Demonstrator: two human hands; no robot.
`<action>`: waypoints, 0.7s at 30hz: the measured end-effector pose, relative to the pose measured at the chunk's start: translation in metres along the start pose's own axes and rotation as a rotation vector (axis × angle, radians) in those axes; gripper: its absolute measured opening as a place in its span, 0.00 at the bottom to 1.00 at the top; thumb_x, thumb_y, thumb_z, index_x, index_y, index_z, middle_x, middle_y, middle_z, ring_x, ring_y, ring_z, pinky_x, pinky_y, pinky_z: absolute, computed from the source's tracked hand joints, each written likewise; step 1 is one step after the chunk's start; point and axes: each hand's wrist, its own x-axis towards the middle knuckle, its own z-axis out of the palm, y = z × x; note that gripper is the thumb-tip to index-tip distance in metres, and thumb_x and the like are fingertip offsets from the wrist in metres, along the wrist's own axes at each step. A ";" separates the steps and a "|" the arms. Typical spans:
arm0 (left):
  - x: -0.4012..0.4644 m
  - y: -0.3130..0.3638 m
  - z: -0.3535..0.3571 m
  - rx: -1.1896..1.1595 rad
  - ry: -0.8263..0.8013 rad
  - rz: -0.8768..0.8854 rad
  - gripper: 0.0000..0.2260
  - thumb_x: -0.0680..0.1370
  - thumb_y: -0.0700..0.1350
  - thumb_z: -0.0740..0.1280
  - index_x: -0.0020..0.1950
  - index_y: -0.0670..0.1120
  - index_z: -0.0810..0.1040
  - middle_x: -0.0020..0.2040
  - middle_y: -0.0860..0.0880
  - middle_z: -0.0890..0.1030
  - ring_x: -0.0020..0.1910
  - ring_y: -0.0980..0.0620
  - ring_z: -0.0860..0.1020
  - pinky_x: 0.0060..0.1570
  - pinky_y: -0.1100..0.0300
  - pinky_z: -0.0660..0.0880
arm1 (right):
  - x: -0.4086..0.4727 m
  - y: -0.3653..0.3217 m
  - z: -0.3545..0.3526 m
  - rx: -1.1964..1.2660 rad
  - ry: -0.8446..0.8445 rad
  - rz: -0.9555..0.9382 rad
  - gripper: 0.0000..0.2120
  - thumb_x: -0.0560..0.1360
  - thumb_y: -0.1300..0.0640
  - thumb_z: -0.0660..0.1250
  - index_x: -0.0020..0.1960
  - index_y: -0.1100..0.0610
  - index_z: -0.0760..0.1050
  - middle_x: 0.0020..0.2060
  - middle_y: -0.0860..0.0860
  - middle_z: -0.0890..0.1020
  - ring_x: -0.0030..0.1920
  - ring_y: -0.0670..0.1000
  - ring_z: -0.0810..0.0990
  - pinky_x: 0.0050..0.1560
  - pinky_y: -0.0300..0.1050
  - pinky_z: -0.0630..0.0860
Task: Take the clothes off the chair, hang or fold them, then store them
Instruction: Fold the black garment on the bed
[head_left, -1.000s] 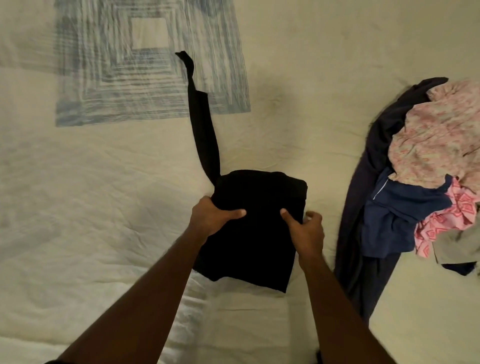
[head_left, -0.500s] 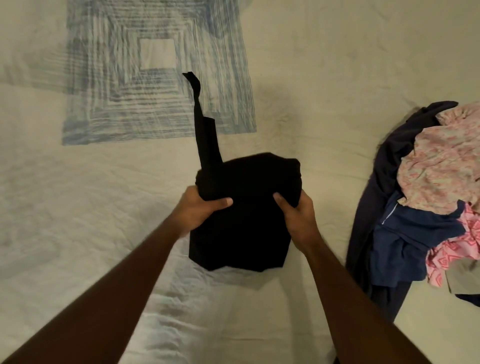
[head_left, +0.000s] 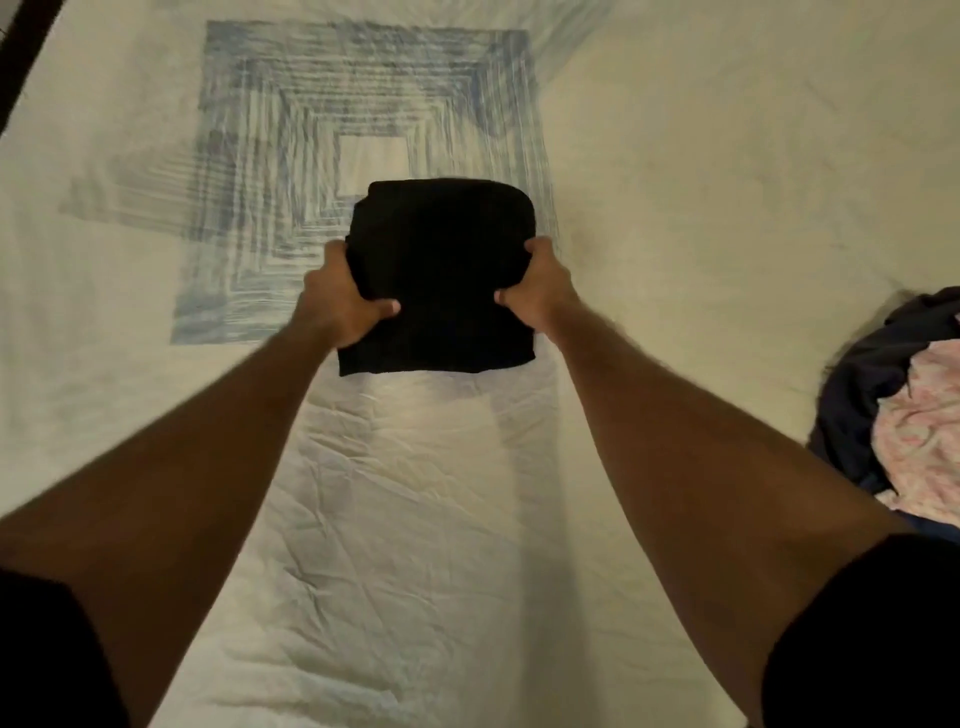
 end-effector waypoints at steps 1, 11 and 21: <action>-0.002 -0.006 0.007 0.038 0.013 0.008 0.40 0.71 0.48 0.80 0.77 0.45 0.61 0.70 0.38 0.73 0.68 0.37 0.73 0.67 0.42 0.73 | -0.002 0.003 0.005 -0.082 -0.024 -0.001 0.37 0.75 0.59 0.73 0.78 0.53 0.58 0.67 0.60 0.75 0.64 0.63 0.77 0.64 0.58 0.76; -0.049 0.015 0.068 0.259 0.167 0.473 0.17 0.75 0.51 0.74 0.59 0.46 0.76 0.56 0.45 0.77 0.55 0.45 0.76 0.57 0.47 0.74 | -0.046 0.055 0.014 0.023 0.307 -0.127 0.20 0.77 0.52 0.72 0.65 0.53 0.71 0.55 0.54 0.81 0.55 0.53 0.80 0.52 0.46 0.76; -0.105 0.094 0.161 0.156 -0.037 0.549 0.08 0.77 0.48 0.74 0.47 0.45 0.79 0.44 0.48 0.82 0.42 0.50 0.79 0.44 0.52 0.79 | -0.109 0.156 -0.056 0.070 0.397 -0.029 0.06 0.77 0.54 0.70 0.53 0.51 0.76 0.42 0.48 0.82 0.50 0.52 0.81 0.51 0.50 0.78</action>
